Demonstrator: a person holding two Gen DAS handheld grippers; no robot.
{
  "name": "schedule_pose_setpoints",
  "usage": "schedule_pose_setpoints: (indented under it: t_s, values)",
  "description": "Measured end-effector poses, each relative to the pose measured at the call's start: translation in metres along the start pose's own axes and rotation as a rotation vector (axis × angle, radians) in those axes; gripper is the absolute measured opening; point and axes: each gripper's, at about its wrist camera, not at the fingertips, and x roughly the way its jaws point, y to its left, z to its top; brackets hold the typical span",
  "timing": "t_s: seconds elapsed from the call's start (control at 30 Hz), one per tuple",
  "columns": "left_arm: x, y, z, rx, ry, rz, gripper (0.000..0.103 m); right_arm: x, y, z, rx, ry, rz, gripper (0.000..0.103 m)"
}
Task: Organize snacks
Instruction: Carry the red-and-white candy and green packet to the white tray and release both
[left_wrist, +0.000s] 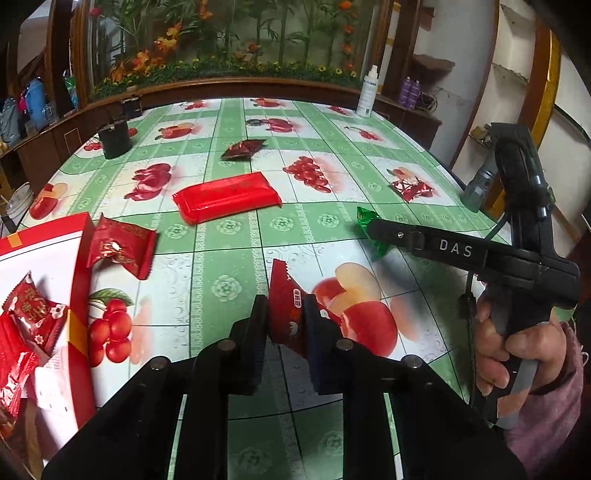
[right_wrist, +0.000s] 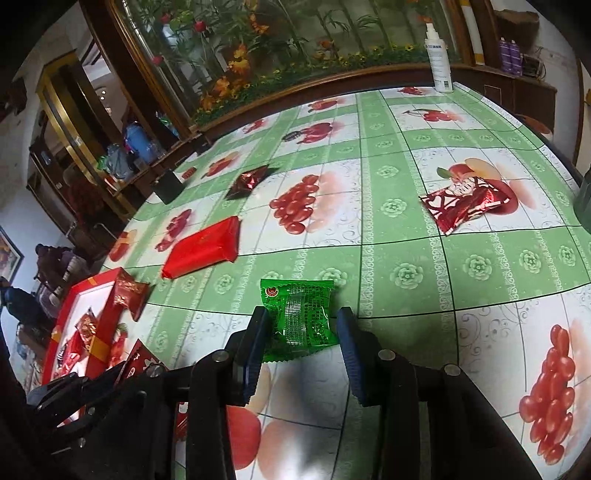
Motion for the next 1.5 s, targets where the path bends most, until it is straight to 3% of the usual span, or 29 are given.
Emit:
schedule_pose_setpoints:
  t_s: [0.47,0.63,0.8,1.1,1.27,1.5]
  values:
    - [-0.023,0.003,0.003,0.003,-0.061,0.0,0.016,-0.021,0.026,-0.003,-0.099,-0.101,0.105,0.039]
    - [-0.057,0.03,0.004,-0.041,-0.132,0.059,0.016,-0.031,0.041,-0.007,-0.148,-0.138,0.189,0.039]
    - [-0.093,0.072,-0.004,-0.109,-0.184,0.143,0.016,-0.025,0.068,-0.016,-0.171,-0.108,0.272,0.039]
    - [-0.137,0.138,-0.032,-0.215,-0.239,0.306,0.016,0.0,0.16,-0.039,-0.237,-0.027,0.447,0.039]
    - [-0.137,0.161,-0.052,-0.26,-0.22,0.345,0.016,0.012,0.203,-0.056,-0.293,0.019,0.491,0.039]
    - [-0.139,0.18,-0.07,-0.311,-0.209,0.343,0.016,0.025,0.251,-0.081,-0.378,0.079,0.523,0.039]
